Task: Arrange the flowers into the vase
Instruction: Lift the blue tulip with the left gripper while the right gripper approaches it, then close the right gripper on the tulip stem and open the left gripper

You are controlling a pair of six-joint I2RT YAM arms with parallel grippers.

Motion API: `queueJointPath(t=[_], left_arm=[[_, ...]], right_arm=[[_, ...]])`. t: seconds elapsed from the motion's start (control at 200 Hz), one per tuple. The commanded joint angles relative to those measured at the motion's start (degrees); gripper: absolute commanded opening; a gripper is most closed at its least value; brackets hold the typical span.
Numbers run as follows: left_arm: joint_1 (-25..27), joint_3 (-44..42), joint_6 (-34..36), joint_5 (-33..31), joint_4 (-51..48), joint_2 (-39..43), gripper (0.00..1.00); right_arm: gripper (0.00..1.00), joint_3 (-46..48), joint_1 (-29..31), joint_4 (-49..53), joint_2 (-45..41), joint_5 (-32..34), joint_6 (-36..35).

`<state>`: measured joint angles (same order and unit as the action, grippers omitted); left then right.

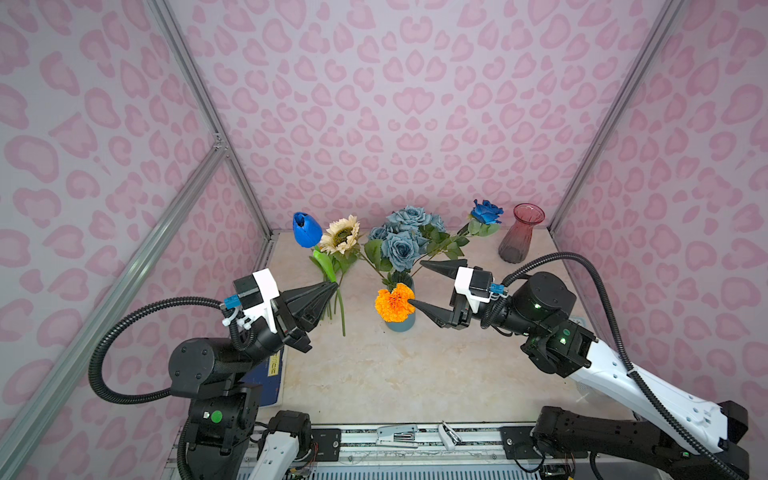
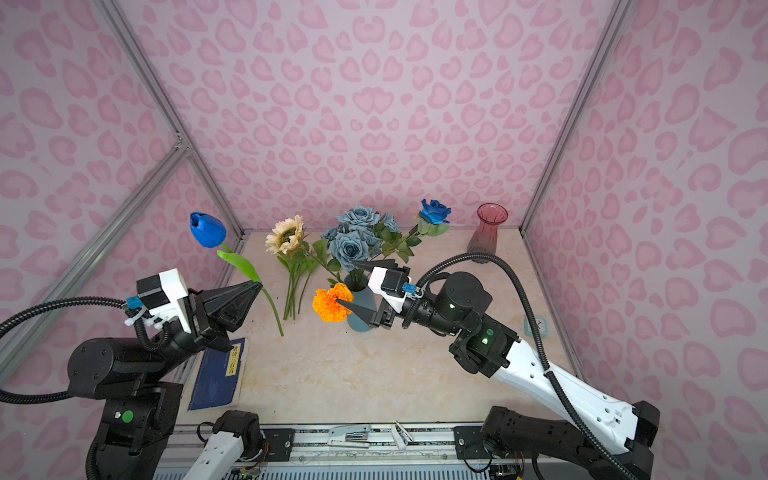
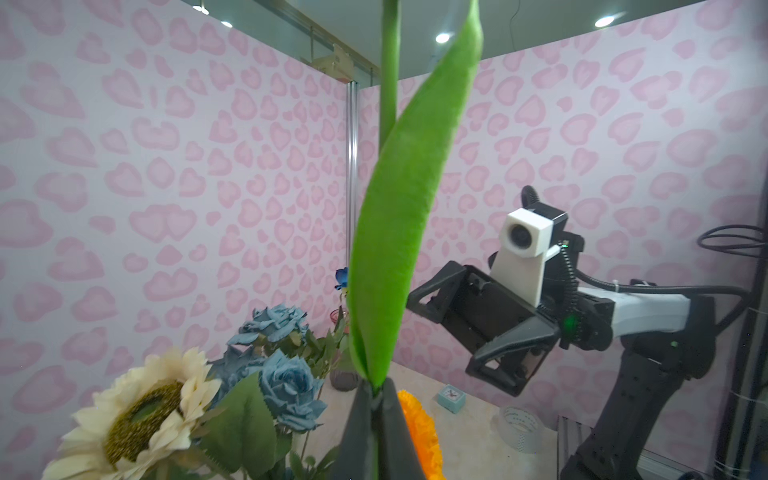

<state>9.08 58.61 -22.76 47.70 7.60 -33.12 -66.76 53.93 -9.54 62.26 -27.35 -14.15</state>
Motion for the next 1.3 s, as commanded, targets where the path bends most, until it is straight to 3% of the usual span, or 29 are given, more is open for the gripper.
queueJointPath(t=[0.0,0.17,0.345,0.53,0.615,0.845,0.94,1.055,1.2,1.295], left_arm=[[2.90,1.83,-5.86,5.75,12.20,-2.70,0.01],[10.76,3.52,-2.91,5.30,13.59,-7.75,0.01],[14.83,3.92,0.61,3.57,12.92,-9.93,0.01],[15.42,3.36,2.32,2.49,12.87,-11.02,0.01],[15.74,3.71,2.89,2.40,12.45,-11.72,0.01],[16.31,3.38,5.11,1.62,11.20,-12.30,0.02],[16.39,3.11,5.54,1.43,11.08,-12.31,0.02],[16.42,3.00,5.62,1.61,11.14,-12.69,0.01],[16.53,2.49,6.17,1.08,11.30,-12.64,0.02],[16.58,2.50,6.15,1.14,11.48,-12.70,0.02]], right_arm=[[0.69,-4.47,0.78,5.86,3.48,-6.93,2.89],[0.67,-10.13,2.02,6.46,8.74,-9.60,6.05],[0.56,-15.38,2.90,8.79,11.98,-11.68,6.31],[0.45,-17.03,2.85,11.11,12.95,-12.59,5.06],[0.30,-17.77,2.89,11.52,13.43,-12.82,5.13],[0.34,-19.86,2.80,10.99,14.29,-14.48,6.69],[0.10,-19.92,2.57,10.71,14.11,-14.91,7.02],[0.13,-20.15,1.62,10.01,14.28,-14.41,8.86],[0.00,-22.08,0.41,11.04,15.89,-16.15,11.16],[0.00,-21.84,0.31,10.11,15.81,-14.92,11.86]])
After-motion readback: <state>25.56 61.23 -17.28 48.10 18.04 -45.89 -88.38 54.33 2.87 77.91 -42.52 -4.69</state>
